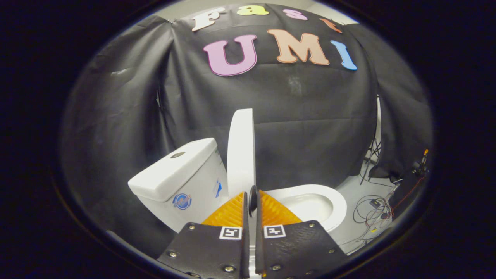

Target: Open the toilet lid.

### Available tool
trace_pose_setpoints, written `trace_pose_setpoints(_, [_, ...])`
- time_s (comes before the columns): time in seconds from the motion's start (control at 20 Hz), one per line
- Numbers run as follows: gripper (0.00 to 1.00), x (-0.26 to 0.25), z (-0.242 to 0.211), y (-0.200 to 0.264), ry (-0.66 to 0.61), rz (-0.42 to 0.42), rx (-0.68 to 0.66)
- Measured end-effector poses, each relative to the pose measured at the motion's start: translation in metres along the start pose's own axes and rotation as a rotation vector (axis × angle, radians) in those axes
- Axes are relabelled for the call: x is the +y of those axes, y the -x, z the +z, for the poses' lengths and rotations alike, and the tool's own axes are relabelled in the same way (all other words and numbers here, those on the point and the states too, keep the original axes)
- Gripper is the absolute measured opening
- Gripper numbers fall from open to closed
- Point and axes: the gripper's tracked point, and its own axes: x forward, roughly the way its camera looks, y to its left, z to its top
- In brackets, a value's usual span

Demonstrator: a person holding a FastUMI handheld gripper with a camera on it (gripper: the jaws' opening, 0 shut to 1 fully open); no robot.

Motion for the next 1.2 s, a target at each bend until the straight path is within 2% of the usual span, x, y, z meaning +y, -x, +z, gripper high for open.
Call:
trace_pose_setpoints(0.15, [0.07,0.005,0.004,-0.003,-0.011,0.005,0.009])
trace_pose_setpoints(0.3, [0.06,0.008,-0.007,-0.007,0.019,-0.044,0.084])
trace_pose_setpoints(0.45, [0.07,0.031,-0.005,-0.008,0.019,0.007,0.134])
trace_pose_setpoints(0.75, [0.09,0.080,-0.013,-0.007,0.139,0.062,0.172])
trace_pose_setpoints(1.2, [0.09,0.106,-0.023,-0.007,0.166,0.066,0.180])
